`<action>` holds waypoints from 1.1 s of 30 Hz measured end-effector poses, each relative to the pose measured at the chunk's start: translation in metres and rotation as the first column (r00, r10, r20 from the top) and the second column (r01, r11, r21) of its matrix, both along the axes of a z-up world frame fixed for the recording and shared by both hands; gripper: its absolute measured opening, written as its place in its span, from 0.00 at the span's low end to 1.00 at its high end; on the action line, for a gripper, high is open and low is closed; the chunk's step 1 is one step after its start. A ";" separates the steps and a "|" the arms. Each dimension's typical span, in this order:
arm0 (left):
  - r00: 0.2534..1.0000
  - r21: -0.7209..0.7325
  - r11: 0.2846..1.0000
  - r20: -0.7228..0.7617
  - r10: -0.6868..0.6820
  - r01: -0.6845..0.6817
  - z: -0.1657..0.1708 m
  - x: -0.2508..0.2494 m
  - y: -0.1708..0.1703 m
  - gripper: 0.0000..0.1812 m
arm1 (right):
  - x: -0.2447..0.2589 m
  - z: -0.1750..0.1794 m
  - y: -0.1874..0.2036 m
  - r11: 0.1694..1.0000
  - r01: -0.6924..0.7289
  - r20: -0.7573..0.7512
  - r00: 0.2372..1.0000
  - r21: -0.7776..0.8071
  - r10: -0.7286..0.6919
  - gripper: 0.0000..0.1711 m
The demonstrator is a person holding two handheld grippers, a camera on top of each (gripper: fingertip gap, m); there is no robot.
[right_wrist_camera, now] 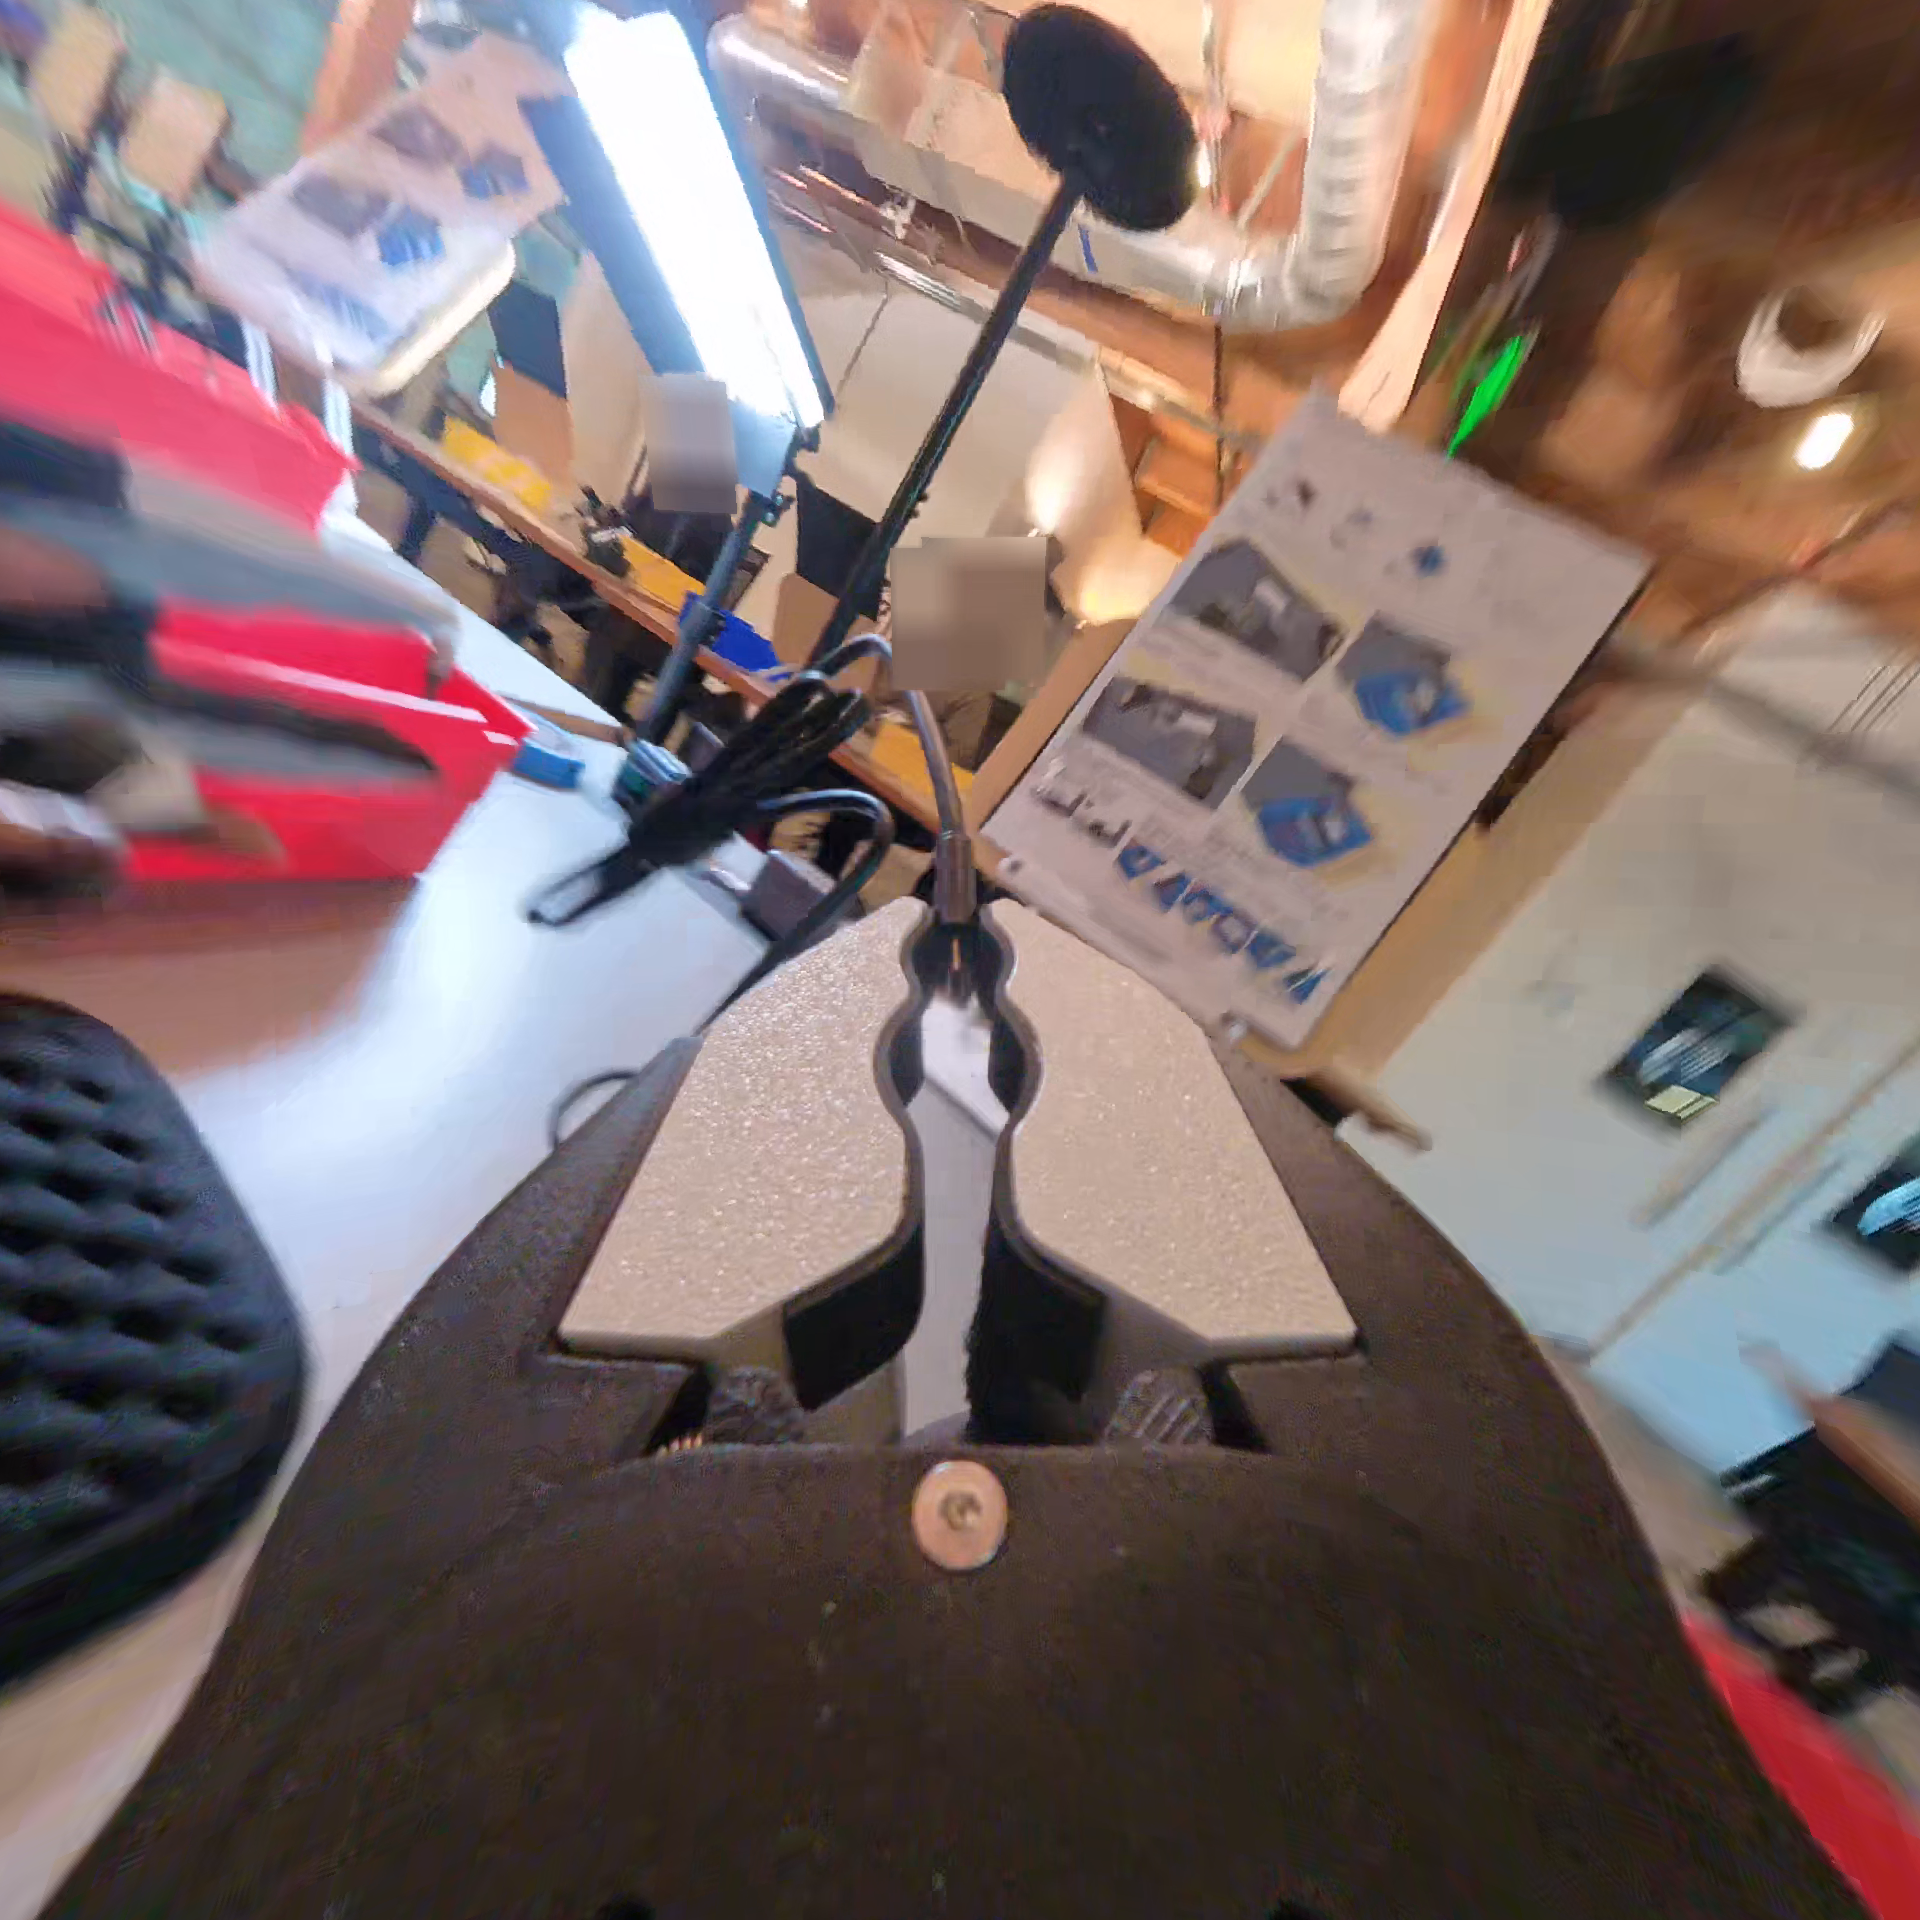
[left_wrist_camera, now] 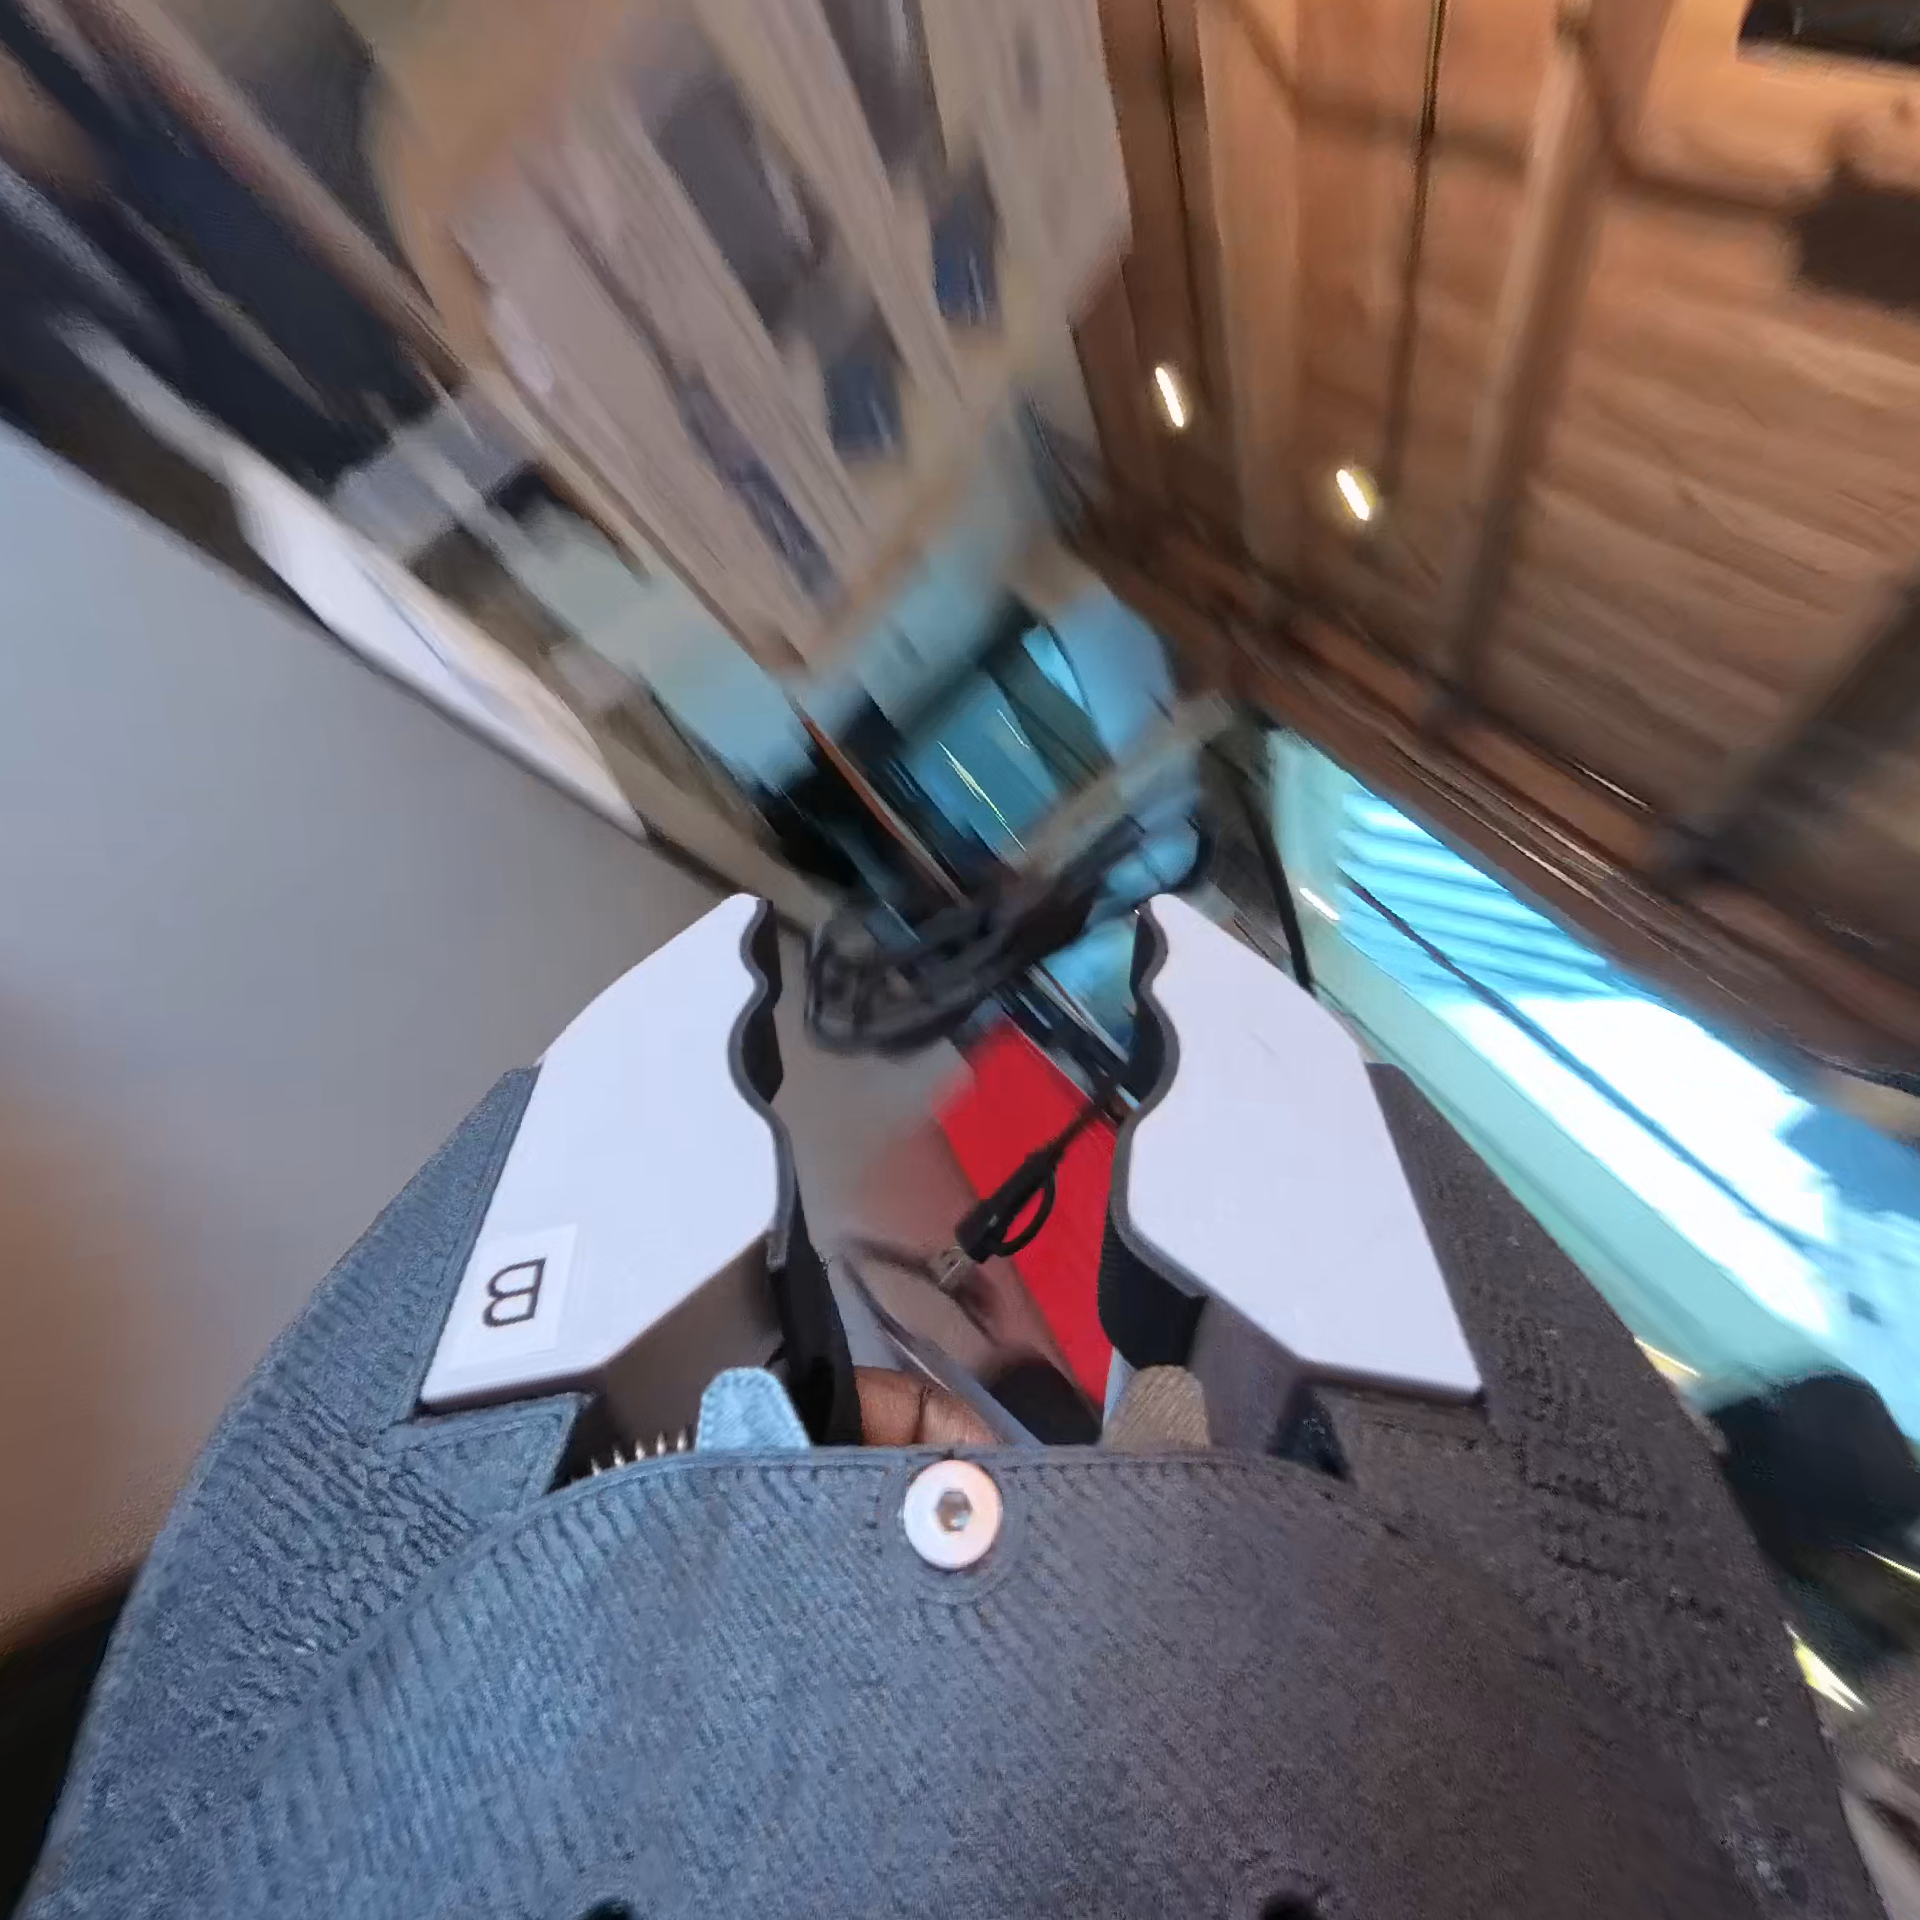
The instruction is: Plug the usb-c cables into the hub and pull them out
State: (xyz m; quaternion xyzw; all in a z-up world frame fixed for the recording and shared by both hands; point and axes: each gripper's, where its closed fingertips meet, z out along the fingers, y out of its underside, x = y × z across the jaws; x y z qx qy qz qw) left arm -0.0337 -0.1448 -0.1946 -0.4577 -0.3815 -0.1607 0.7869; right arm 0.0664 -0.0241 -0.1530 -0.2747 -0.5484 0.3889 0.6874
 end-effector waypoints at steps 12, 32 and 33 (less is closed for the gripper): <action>0.727 -0.030 0.767 -0.296 -0.620 0.641 0.033 0.137 0.039 0.27 | 0.015 -0.002 -0.060 0.921 -0.287 -0.045 0.950 0.262 0.309 0.04; 0.474 -0.139 0.572 -0.422 -0.773 0.808 0.004 0.181 0.031 0.10 | 0.070 -0.037 -0.103 0.452 -0.740 0.406 0.660 0.499 0.632 0.04; 0.474 -0.129 0.567 -0.417 -0.775 0.813 0.004 0.181 0.031 0.10 | 0.069 -0.038 -0.103 0.448 -0.737 0.409 0.663 0.506 0.627 0.04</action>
